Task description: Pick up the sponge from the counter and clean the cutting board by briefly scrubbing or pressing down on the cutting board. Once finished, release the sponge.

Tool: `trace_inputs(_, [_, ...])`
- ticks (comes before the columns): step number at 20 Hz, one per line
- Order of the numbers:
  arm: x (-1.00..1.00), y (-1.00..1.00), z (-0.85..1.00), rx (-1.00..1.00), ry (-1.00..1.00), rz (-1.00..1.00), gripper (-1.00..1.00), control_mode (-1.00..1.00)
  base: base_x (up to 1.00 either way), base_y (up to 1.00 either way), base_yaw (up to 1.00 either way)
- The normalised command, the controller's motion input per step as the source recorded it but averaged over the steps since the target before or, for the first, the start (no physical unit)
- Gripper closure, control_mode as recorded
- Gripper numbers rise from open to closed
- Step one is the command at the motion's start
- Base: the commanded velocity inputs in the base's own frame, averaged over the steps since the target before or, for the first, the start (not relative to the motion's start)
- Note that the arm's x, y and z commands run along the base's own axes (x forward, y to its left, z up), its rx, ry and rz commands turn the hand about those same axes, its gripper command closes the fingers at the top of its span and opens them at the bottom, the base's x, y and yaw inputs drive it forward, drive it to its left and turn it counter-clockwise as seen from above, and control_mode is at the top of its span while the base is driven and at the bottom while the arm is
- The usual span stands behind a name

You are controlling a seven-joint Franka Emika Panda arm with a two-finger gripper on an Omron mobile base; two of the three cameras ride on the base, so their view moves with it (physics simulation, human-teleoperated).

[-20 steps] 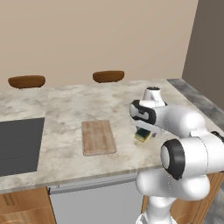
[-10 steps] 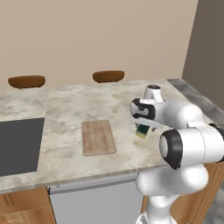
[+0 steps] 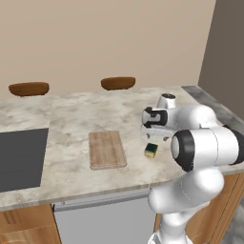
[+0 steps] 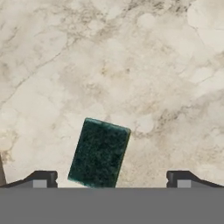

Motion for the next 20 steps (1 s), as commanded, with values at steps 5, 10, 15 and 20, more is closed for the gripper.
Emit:
trace_inputs(5, [-0.21,0.00,0.46,0.03,0.00,0.10,-1.00,-1.00,0.00,0.00,0.00])
trace_inputs(10, [-1.00,0.00,0.34,0.00,-0.15,0.19,-1.00,-1.00,0.00,0.00,0.00])
trace_inputs(15, [-1.00,0.00,0.18,-0.01,-0.20,0.21,-1.00,-1.00,0.00,0.00,0.00])
trace_inputs(20, [-1.00,0.04,0.04,-0.07,-0.29,0.27,-1.00,-1.00,0.00,0.00,0.00])
